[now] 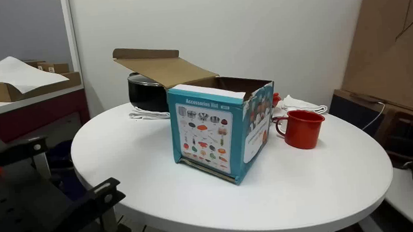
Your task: Put the red mug, salt shaker, silver pot, and silver lid in the box then close it
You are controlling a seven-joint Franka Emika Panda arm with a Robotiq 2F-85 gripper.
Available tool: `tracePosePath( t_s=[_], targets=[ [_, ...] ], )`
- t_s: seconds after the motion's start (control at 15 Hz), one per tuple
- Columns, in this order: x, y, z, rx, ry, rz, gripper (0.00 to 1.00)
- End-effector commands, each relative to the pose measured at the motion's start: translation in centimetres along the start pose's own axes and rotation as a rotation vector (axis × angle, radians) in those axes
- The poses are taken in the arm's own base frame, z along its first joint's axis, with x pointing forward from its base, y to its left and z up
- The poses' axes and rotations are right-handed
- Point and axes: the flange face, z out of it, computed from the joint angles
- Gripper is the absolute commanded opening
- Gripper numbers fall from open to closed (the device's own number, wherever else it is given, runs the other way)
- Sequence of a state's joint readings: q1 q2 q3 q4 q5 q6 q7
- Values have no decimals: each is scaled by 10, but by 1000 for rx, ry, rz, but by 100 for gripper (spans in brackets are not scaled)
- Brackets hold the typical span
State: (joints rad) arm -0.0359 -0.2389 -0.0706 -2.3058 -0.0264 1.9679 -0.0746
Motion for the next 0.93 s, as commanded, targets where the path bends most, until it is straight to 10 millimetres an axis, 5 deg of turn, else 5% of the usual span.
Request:
tracePosePath(
  t_s=[0.0,0.4,0.87],
  targets=[
    [0,0,0,0,-1,0,100],
    [4,6,-5,-7,30,35,100],
    [58,92,-16,70,174,401,100]
  ],
)
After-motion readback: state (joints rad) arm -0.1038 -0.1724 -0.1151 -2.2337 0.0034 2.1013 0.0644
